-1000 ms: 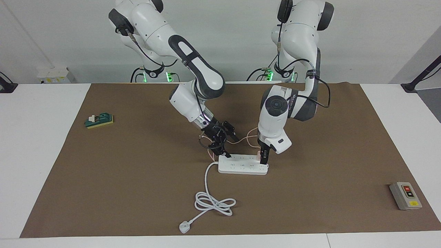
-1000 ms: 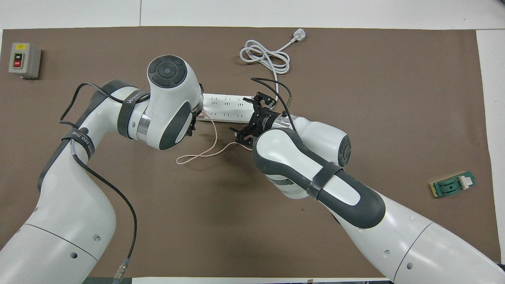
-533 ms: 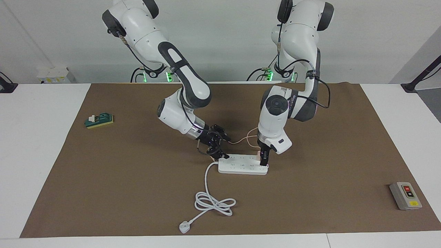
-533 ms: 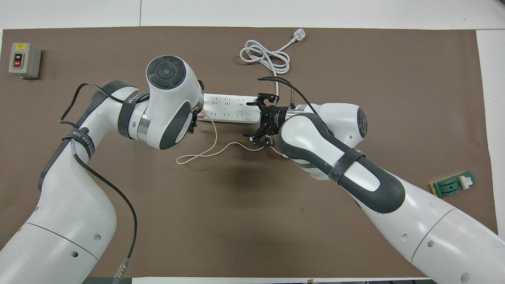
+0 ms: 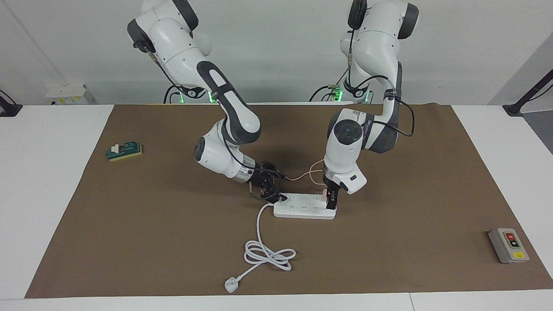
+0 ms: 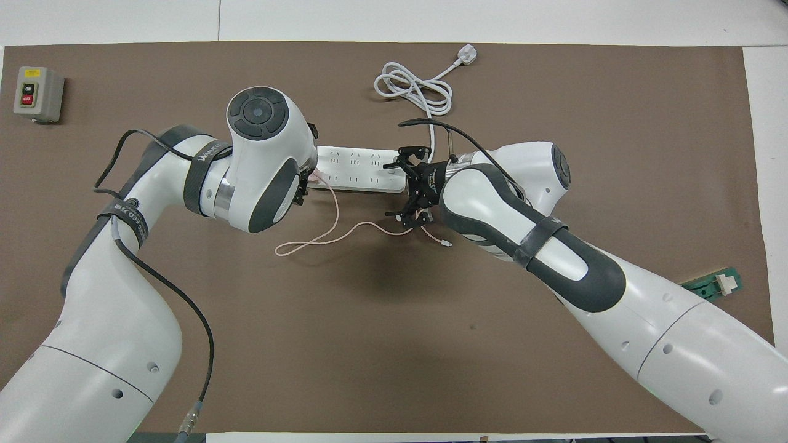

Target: Unplug charger and place it aside

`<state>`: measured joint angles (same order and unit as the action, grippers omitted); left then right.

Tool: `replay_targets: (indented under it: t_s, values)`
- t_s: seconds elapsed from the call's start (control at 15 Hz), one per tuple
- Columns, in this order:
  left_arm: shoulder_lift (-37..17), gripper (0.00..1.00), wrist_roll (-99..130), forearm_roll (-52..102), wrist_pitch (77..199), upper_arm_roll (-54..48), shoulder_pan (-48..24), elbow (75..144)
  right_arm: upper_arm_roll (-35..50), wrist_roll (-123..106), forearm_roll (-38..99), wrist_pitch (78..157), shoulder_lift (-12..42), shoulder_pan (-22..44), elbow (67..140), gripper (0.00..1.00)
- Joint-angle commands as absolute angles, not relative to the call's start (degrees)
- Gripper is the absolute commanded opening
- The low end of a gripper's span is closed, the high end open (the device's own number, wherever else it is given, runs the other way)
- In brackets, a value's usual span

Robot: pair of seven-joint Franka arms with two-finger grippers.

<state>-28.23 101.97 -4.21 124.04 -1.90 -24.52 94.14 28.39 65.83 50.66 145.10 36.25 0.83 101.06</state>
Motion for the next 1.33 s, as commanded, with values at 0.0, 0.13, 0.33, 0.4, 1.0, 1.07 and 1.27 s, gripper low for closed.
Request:
replay_targets:
  t_s: [0.0,0.13,0.33,0.4,1.0,1.07,1.27]
  values:
    - [-28.74,0.85,103.01,-4.75,125.24,-1.58,-24.7,94.31,27.69,65.13,47.03,144.23,40.16,2.11,95.81,1.0]
    - [-28.74,0.84,103.01,-4.75,125.24,-1.58,-24.7,94.31,27.69,65.21,45.88,144.49,40.87,2.2,95.45,1.0]
    - [-28.74,0.83,103.27,-4.83,124.81,-1.58,-24.7,94.31,27.16,65.56,45.53,144.41,42.8,2.72,93.17,1.0]
    - [-28.65,0.83,103.27,-4.83,124.28,-1.5,-24.7,94.31,26.38,65.65,45.44,144.14,43.41,3.42,92.12,1.0]
    - [-28.65,0.37,103.18,-5.01,123.66,-1.58,-24.87,93.96,24.79,65.57,45.26,143.7,45.26,4.57,90.18,1.0]
    - [-28.65,0.26,103.18,-5.01,123.92,-1.58,-24.79,93.78,24.87,65.57,45.44,144.14,45.44,4.57,90.18,1.0]
    - [-28.65,0.0,102.92,-5.1,124.45,-1.58,-24.7,93.69,24.7,67.83,46.23,144.58,45.44,5.45,90.18,0.98]
